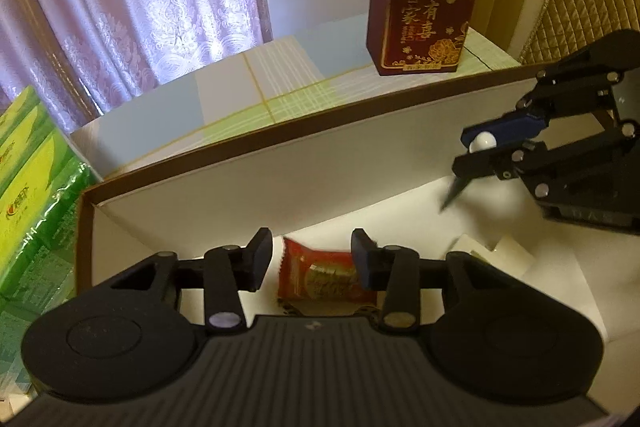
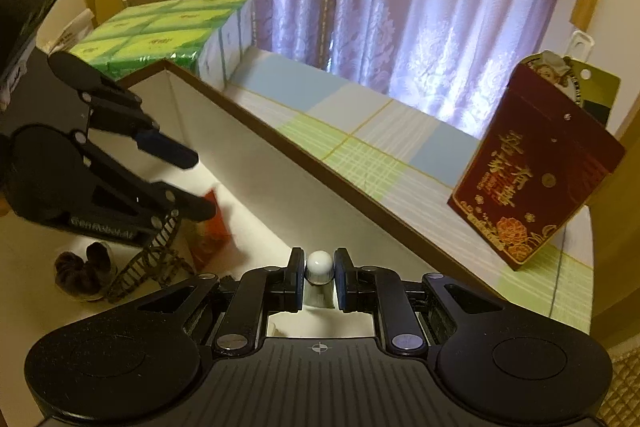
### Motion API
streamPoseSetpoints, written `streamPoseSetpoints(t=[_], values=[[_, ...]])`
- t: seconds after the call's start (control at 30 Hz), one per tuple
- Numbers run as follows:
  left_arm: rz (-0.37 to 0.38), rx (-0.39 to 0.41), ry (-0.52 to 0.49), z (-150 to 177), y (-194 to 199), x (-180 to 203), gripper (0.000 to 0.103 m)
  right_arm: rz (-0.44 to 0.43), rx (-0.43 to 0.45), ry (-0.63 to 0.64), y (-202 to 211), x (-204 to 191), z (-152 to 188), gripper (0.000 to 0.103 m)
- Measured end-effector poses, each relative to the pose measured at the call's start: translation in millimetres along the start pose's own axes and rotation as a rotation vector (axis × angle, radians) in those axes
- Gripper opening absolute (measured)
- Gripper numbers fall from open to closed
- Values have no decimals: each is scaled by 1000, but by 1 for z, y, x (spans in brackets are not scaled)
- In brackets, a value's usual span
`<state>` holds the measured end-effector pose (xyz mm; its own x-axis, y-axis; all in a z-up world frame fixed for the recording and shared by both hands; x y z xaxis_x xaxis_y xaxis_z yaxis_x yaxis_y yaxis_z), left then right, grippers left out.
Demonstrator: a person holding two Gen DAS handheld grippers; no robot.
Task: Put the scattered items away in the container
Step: 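Carry red candy with left tool while right tool carries lip gel over box, then open left tool dropping candy in box while right tool releases lip gel, then withdraw both tools from the box toward the floss box and pill bottle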
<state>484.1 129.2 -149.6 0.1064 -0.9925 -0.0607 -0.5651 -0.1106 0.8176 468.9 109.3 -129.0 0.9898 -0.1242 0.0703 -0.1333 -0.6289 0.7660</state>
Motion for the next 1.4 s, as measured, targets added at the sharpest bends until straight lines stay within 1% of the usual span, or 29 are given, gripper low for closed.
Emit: streamPoseSetpoints(t=[0.1, 0.17, 0.27, 0.3, 0.33, 0.37, 0.4, 0.43, 0.5, 0.57, 0.6, 0.63, 0.7, 0.77, 0.83, 0.9, 1.1, 1.23, 1.4], values=[[-6, 4, -4, -1, 3, -2, 39, -8, -17, 10, -4, -1, 2, 18], [1, 12, 4, -1, 8, -3, 42, -36, -31, 5, -5, -4, 2, 18], [1, 23, 12, -1, 16, -4, 46, -30, -37, 23, -4, -6, 1, 18], [1, 30, 11, -1, 19, -5, 47, -29, -37, 31, -3, -7, 1, 30], [0, 35, 10, -2, 22, -5, 49, -22, -30, 32, -1, -8, 0, 49], [-2, 41, 9, -2, 26, -5, 50, -14, -10, 29, 3, -7, -1, 87], [-3, 46, 8, -3, 29, -6, 53, -49, 18, 19, 8, -11, -2, 89], [-5, 51, 9, -3, 33, -7, 54, -56, 37, 18, 13, -13, -3, 89], [-12, 55, 11, -3, 37, -9, 56, -31, 28, 27, 17, -14, -1, 89], [-22, 56, 19, -2, 43, -11, 62, -29, 31, 13, 22, -14, 1, 89], [-24, 57, 24, -1, 46, -12, 69, -30, 30, -5, 25, -14, 3, 89], [-25, 61, 27, 0, 50, -13, 73, -36, 27, -31, 30, -13, 4, 90], [-29, 67, 27, 2, 57, -13, 75, -39, 37, -55, 39, -14, 7, 103], [-30, 71, 21, 5, 64, -11, 76, -27, 60, -53, 52, -16, 8, 103], [-23, 76, 10, 9, 73, -7, 79, -27, 63, -59, 61, -22, 9, 103], [-17, 79, -2, 14, 81, -2, 80, -26, 73, -74, 71, -26, 11, 103], [2, 98, -8, 24, 105, 10, 83, 2, 60, -120, 90, -38, 24, 103], [6, 96, 2, 32, 121, 13, 85, 25, 56, -148, 102, -46, 35, 103], [8, 101, 9, 45, 141, 16, 86, 43, 66, -192, 120, -58, 47, 103]])
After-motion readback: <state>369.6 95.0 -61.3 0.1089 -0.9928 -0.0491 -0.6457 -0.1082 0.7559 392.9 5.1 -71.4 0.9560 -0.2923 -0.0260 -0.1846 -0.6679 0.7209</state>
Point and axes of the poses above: each gripper's, at about its wrist camera, not at the fingertips, and y roughly against the way its jaws point, x to its right, z to its underside, the point moved 9 cm from there along -y, roughly the way its jaws point
